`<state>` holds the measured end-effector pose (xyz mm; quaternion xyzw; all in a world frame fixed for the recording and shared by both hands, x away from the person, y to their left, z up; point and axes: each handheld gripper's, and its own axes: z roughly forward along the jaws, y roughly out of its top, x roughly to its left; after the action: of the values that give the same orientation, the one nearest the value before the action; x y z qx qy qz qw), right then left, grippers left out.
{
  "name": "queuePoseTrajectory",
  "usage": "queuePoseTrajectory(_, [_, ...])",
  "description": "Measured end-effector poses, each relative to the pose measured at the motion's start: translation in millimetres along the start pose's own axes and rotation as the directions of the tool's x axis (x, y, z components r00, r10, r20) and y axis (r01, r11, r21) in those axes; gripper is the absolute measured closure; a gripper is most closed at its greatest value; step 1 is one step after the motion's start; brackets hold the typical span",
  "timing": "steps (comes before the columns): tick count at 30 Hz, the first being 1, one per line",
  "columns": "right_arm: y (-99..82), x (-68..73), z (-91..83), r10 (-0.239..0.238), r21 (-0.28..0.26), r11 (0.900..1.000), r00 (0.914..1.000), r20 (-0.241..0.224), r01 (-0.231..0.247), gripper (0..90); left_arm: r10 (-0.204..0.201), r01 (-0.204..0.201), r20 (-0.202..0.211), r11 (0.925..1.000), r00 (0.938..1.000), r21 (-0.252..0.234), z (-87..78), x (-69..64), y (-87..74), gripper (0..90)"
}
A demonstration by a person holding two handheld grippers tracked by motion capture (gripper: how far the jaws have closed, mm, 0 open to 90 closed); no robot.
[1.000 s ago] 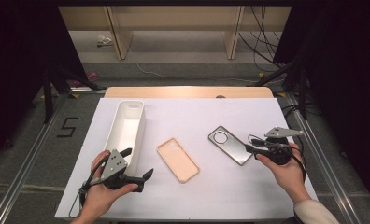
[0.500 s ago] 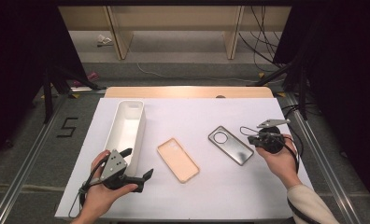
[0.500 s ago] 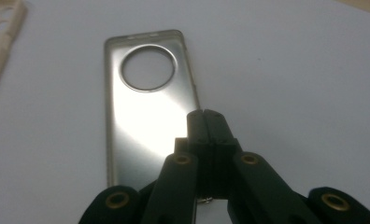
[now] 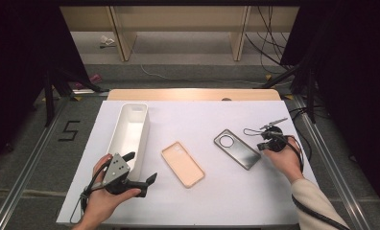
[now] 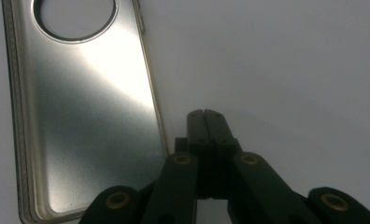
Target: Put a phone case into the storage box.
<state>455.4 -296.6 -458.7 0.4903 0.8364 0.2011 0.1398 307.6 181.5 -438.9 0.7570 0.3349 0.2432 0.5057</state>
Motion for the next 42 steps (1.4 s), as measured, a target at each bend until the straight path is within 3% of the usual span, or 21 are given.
queuePoseTrajectory(10, [-1.5,8.3,0.0,-0.013,0.074,0.9971,0.9996,-0.027,0.015,90.0,0.001,-0.001,0.0,1.0,1.0,0.0,-0.2,0.0,-0.3,0.8])
queuePoseTrajectory(20, [-6.4,42.4,-7.5,-0.073,0.146,0.9858,0.9944,-0.077,0.083,90.0,-0.002,0.002,0.0,1.0,1.0,-0.001,-0.8,-0.5,-0.2,0.8])
queuePoseTrajectory(27, [-5.8,45.7,-7.3,-0.079,0.152,0.9841,0.9933,-0.084,0.091,90.0,-0.004,0.004,0.001,1.0,1.0,-0.002,-0.6,-0.3,-0.4,0.8])
queuePoseTrajectory(29, [-6.0,47.2,-7.7,-0.066,0.158,0.984,0.9924,-0.104,0.082,90.0,-0.003,0.003,0.001,1.0,1.0,-0.001,-0.4,-0.4,-0.4,0.8])
queuePoseTrajectory(33, [-4.8,51.8,-7.3,-0.084,0.164,0.9816,0.9922,-0.092,0.099,90.0,0.0,0.0,-0.001,1.0,1.0,-0.002,-0.8,-0.7,0.0,0.8])
queuePoseTrajectory(42, [-4.3,56.2,-7.3,-0.097,0.165,0.9795,0.9888,-0.114,0.115,90.0,0.002,-0.002,-0.001,1.0,1.0,-0.002,-0.9,-0.7,0.1,0.8])
